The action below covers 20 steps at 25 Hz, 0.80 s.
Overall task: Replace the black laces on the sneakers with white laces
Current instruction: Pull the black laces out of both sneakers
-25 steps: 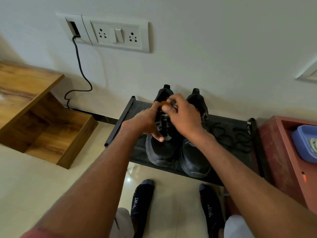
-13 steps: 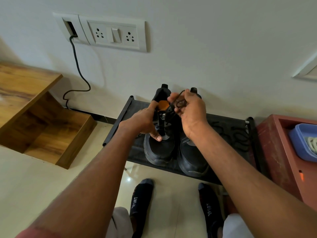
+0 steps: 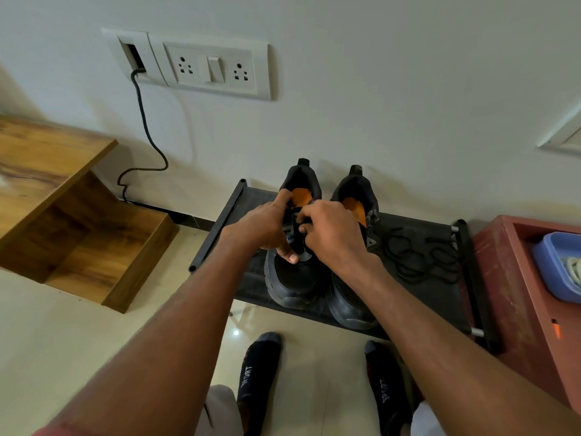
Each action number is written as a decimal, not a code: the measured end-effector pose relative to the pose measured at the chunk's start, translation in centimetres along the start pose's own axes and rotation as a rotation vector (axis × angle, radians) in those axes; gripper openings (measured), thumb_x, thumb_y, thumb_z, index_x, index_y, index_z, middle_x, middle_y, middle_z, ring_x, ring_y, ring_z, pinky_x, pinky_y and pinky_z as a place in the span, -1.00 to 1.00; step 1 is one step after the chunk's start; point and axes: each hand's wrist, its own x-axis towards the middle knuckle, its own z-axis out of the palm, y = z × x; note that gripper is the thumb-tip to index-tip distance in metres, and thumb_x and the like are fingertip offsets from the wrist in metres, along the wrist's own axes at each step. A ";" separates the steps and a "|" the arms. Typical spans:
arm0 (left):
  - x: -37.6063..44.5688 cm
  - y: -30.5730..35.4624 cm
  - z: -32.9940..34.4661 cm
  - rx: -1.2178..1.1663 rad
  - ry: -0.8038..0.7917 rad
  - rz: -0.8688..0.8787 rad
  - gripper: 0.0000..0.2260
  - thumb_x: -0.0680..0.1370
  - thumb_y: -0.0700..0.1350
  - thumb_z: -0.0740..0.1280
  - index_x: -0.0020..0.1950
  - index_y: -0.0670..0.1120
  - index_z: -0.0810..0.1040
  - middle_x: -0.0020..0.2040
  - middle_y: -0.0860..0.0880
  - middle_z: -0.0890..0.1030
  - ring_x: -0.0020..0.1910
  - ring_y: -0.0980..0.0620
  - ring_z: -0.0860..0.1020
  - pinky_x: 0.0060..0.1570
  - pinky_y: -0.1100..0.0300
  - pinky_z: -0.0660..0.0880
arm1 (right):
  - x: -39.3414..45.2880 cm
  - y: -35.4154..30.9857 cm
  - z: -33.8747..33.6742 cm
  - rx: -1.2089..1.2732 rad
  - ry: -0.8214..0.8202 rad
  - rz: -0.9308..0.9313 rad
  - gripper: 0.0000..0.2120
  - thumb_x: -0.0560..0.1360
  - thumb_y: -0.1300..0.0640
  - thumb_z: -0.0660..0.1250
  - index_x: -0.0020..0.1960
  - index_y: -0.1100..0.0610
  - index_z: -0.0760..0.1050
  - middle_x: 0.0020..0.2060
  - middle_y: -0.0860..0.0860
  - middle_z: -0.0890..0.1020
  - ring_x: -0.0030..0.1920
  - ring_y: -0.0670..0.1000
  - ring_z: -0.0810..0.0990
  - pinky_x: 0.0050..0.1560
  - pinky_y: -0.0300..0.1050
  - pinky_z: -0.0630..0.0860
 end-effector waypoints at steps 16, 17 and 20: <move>0.2 -0.8 -0.4 -0.031 -0.026 0.117 -0.12 0.24 -0.09 0.74 0.31 0.08 0.19 0.22 -0.03 0.52 0.19 -0.13 0.52 0.09 -0.03 0.49 | 0.1 -0.2 0.5 0.104 0.071 0.087 -0.80 0.55 0.27 0.46 0.10 0.05 0.72 -0.05 0.00 0.72 -0.07 0.00 0.69 0.01 0.01 0.69; 0.2 -0.8 -0.4 -0.035 -0.027 0.120 -0.13 0.24 -0.09 0.74 0.31 0.07 0.19 0.20 -0.03 0.52 0.17 -0.13 0.52 0.08 -0.02 0.47 | 0.2 0.0 0.6 0.119 0.094 0.096 -0.82 0.55 0.28 0.46 0.07 0.05 0.72 -0.06 0.00 0.72 -0.08 0.00 0.68 0.00 0.01 0.69; 0.2 -0.8 -0.4 -0.038 -0.021 0.131 -0.14 0.25 -0.10 0.73 0.30 0.06 0.21 0.18 -0.02 0.52 0.15 -0.11 0.51 0.05 -0.02 0.46 | 0.3 0.2 0.8 0.183 0.191 0.159 -0.86 0.58 0.30 0.40 0.00 0.09 0.67 -0.11 0.00 0.68 -0.13 -0.01 0.67 -0.06 0.00 0.68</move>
